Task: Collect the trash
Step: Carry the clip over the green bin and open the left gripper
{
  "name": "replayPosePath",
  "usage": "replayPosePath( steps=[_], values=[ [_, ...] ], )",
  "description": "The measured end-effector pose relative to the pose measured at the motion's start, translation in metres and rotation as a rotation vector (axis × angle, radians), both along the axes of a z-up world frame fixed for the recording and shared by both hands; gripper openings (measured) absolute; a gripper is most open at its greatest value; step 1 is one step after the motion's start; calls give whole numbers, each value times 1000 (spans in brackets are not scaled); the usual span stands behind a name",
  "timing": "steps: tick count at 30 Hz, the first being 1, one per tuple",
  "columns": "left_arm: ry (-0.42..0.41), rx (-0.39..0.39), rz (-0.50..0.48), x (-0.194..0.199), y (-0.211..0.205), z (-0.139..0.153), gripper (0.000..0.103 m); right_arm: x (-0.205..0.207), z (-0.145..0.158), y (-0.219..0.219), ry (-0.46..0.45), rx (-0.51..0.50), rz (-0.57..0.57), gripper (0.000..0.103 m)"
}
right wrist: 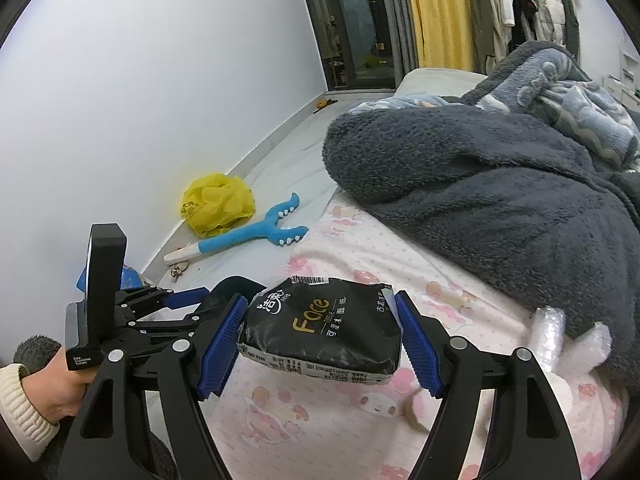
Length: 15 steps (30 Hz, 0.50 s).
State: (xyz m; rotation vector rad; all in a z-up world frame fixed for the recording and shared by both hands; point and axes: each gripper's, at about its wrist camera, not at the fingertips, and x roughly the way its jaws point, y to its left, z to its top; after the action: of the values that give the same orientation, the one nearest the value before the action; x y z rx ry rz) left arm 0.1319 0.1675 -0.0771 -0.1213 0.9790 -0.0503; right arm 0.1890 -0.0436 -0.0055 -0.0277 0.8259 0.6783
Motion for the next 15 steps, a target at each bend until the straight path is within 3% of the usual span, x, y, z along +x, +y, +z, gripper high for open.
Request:
replayPosePath(
  steps=[15],
  values=[
    [67,-25,24,-10,39,-29,47,-1,-6,46,12,-28,54,75]
  ],
)
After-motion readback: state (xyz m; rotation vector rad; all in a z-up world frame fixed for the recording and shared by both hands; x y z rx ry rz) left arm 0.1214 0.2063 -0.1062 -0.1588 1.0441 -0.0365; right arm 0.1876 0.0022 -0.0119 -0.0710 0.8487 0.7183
